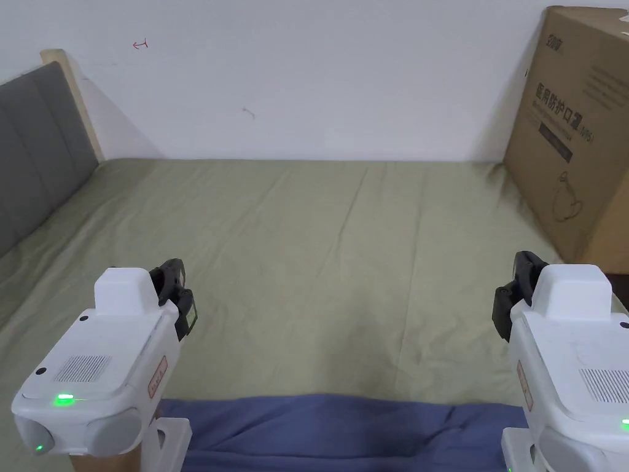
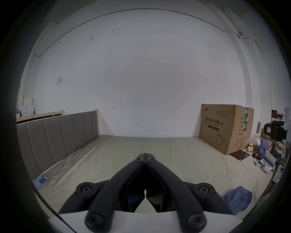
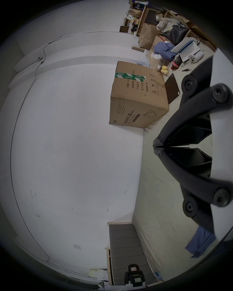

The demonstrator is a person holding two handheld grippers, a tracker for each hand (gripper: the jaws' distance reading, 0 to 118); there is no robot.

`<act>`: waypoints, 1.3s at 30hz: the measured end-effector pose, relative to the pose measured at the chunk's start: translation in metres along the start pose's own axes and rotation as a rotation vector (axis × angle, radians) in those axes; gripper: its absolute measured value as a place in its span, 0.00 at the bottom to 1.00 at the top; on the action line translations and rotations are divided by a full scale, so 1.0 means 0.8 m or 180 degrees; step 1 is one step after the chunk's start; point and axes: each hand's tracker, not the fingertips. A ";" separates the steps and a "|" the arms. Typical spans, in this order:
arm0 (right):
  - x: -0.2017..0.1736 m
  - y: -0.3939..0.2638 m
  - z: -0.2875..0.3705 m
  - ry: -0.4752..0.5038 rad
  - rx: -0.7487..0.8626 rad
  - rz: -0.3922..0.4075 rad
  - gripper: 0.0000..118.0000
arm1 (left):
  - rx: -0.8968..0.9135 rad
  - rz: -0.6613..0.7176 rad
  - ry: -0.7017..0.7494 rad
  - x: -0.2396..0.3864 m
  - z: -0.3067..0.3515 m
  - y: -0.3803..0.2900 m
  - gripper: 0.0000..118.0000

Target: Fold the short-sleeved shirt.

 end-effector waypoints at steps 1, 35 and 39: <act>-0.002 -0.001 -0.001 0.0005 -0.0001 -0.0005 0.00 | -0.0101 -0.0003 0.0007 -0.005 -0.004 -0.003 0.00; -0.042 -0.051 -0.047 0.0161 -0.0659 0.0078 0.00 | -0.3233 0.1834 -0.0924 -0.200 -0.132 -0.275 0.25; -0.035 -0.050 -0.046 0.0138 -0.0678 0.0091 0.00 | -0.3184 0.1712 -0.0912 -0.190 -0.134 -0.266 0.10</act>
